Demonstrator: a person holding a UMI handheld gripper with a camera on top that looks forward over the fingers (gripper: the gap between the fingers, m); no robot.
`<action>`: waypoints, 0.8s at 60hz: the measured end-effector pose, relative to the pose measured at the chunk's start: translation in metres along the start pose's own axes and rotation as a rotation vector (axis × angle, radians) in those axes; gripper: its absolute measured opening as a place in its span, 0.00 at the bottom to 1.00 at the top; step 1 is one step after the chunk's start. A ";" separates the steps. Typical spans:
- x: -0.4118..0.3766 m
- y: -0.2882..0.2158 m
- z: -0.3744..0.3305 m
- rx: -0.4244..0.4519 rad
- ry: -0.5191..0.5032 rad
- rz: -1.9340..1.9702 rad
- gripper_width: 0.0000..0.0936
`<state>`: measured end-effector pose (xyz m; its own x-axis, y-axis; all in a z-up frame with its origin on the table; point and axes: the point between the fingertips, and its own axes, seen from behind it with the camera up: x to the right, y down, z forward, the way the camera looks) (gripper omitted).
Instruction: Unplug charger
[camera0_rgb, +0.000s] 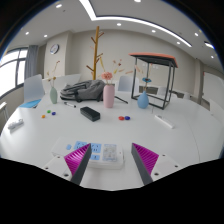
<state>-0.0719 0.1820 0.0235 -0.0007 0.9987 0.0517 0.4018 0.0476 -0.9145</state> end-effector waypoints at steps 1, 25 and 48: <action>0.000 0.001 0.003 -0.003 0.000 -0.002 0.91; -0.014 0.005 0.038 -0.016 -0.017 0.034 0.16; 0.066 -0.112 -0.007 0.083 0.031 0.078 0.06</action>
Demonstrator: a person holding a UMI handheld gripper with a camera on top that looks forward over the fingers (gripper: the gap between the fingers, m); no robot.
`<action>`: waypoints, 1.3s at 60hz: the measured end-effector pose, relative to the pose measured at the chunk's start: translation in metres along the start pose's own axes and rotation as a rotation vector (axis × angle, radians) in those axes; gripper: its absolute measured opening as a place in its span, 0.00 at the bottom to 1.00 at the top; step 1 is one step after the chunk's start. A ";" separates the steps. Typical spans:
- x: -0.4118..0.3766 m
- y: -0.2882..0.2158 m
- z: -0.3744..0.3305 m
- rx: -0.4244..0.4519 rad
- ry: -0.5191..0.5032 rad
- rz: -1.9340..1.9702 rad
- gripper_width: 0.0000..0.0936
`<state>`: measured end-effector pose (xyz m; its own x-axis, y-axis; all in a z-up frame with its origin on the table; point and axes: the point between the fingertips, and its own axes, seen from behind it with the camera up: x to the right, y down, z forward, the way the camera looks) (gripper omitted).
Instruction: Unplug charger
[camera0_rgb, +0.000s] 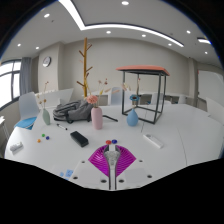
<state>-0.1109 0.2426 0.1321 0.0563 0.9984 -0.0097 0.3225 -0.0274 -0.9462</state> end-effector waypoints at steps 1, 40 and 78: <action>0.009 0.001 0.000 -0.008 0.012 -0.006 0.06; 0.104 0.119 0.020 -0.318 0.096 -0.030 0.91; 0.106 0.017 -0.279 -0.396 0.008 -0.002 0.91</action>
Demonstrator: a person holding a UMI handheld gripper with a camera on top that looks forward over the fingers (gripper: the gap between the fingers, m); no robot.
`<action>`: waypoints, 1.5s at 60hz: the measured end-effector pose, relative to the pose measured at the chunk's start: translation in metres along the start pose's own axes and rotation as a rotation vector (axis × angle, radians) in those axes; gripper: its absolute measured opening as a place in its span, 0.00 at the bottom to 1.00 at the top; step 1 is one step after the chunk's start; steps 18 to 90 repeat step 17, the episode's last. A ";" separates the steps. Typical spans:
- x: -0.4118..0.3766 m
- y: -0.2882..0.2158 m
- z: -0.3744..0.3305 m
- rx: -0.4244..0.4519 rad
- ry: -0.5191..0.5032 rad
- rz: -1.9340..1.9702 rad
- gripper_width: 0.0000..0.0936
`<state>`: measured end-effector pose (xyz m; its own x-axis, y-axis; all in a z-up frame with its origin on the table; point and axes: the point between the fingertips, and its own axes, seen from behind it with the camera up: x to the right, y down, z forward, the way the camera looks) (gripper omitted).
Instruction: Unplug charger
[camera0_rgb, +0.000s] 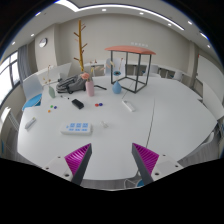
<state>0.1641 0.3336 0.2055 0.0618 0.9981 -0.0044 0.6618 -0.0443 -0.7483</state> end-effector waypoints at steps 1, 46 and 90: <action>0.000 0.002 -0.002 0.000 0.001 0.003 0.91; 0.003 0.009 -0.009 0.003 0.036 0.004 0.91; 0.003 0.009 -0.009 0.003 0.036 0.004 0.91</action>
